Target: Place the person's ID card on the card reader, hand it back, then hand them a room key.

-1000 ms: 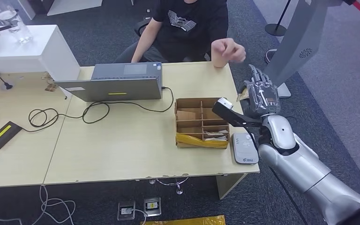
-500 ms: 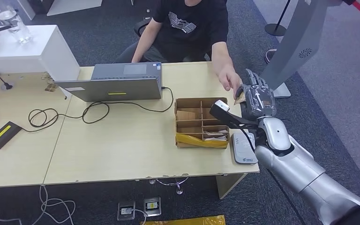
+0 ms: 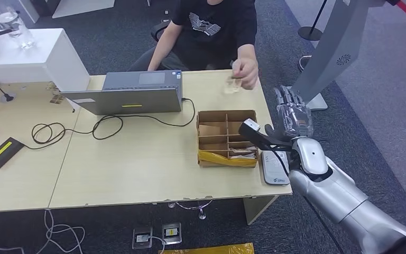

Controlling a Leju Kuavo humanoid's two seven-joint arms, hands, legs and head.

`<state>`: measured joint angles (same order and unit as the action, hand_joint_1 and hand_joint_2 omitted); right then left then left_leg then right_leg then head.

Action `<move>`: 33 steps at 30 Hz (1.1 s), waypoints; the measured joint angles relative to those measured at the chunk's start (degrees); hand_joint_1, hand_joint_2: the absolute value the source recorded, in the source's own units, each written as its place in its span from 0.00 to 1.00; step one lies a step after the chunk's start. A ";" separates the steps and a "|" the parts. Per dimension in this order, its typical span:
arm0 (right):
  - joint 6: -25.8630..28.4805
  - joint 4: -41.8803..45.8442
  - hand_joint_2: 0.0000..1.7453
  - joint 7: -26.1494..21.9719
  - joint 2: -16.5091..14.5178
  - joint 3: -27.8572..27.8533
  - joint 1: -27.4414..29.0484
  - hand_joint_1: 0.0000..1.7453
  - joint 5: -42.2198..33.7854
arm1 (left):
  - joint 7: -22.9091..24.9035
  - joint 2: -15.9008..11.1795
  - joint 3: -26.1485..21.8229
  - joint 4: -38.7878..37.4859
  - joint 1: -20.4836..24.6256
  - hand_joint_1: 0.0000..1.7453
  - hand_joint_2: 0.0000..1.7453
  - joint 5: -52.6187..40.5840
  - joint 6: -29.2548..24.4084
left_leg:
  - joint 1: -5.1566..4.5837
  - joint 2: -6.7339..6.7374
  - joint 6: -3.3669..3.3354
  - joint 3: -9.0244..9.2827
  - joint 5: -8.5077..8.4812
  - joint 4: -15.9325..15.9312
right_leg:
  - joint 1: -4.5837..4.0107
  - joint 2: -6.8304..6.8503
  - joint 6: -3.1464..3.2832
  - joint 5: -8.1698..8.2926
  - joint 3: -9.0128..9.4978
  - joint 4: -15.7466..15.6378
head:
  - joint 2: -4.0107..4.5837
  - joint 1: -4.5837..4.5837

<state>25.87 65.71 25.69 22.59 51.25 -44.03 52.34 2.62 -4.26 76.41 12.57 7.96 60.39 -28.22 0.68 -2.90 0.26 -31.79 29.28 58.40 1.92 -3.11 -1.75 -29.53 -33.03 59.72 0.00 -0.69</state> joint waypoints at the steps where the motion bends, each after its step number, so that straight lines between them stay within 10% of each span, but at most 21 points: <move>1: -0.39 0.21 1.00 0.11 0.09 0.00 0.17 0.00 0.05 | 0.00 -0.01 0.00 0.00 0.00 0.00 0.00 0.05 -0.01 | 0.00 0.00 0.00 0.00 0.00 0.00 | 0.00 0.00 0.00 0.00 0.00 0.00 | 0.00 0.00; 20: -12.75 13.34 1.00 2.84 6.26 -0.09 3.76 0.00 -4.19 | 0.44 -0.25 -0.02 0.00 -0.16 0.00 0.00 2.54 -0.16 | 0.00 0.02 0.00 0.01 0.01 0.00 | 0.00 -0.01 0.00 0.00 0.00 -0.01 | 0.00 0.00; 33: -10.48 13.63 1.00 -0.60 6.01 0.81 4.89 0.00 -6.61 | 0.37 -0.27 -0.02 0.00 -0.14 0.00 0.00 2.78 -0.54 | 0.00 0.02 0.00 -0.02 0.01 0.00 | 0.00 0.00 0.00 0.00 0.01 -0.01 | 0.00 0.00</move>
<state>15.39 79.34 25.09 28.61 52.06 -39.15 45.72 2.99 -4.52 76.39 12.57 7.82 63.17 -28.76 0.68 -2.88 0.27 -31.82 29.28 58.40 1.92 -3.11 -1.75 -29.54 -33.02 59.72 0.00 -0.69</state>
